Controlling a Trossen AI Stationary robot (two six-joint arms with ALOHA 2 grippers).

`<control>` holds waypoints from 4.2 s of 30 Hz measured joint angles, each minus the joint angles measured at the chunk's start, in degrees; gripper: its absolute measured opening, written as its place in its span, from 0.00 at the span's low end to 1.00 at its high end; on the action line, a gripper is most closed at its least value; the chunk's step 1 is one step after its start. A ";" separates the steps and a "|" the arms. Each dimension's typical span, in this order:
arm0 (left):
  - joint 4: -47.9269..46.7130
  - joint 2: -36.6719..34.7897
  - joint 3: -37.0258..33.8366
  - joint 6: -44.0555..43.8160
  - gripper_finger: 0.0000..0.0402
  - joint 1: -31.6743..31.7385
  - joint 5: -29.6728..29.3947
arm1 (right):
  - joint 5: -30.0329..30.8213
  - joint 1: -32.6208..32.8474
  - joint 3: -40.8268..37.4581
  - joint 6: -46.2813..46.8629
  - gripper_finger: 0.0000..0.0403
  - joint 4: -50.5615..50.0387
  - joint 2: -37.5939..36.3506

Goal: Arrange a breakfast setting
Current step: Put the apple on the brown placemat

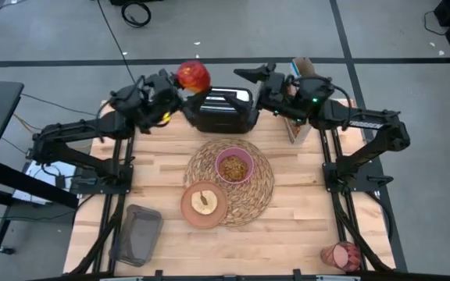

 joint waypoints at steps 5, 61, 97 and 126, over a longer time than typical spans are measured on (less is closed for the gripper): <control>2.67 6.70 1.49 6.33 0.71 -0.20 -3.30 | 4.22 0.92 0.05 -5.26 0.98 -1.27 0.91; -7.49 10.72 3.87 -4.44 0.71 0.22 29.26 | -30.39 -7.52 -0.04 6.34 0.85 -17.61 0.10; -12.43 -4.58 3.91 -4.32 0.86 2.51 28.93 | -28.19 -8.81 0.03 4.66 0.84 -21.67 -1.78; -13.16 4.03 3.91 -4.71 0.38 2.51 28.18 | -27.29 -6.71 -0.04 4.94 0.84 -24.09 2.60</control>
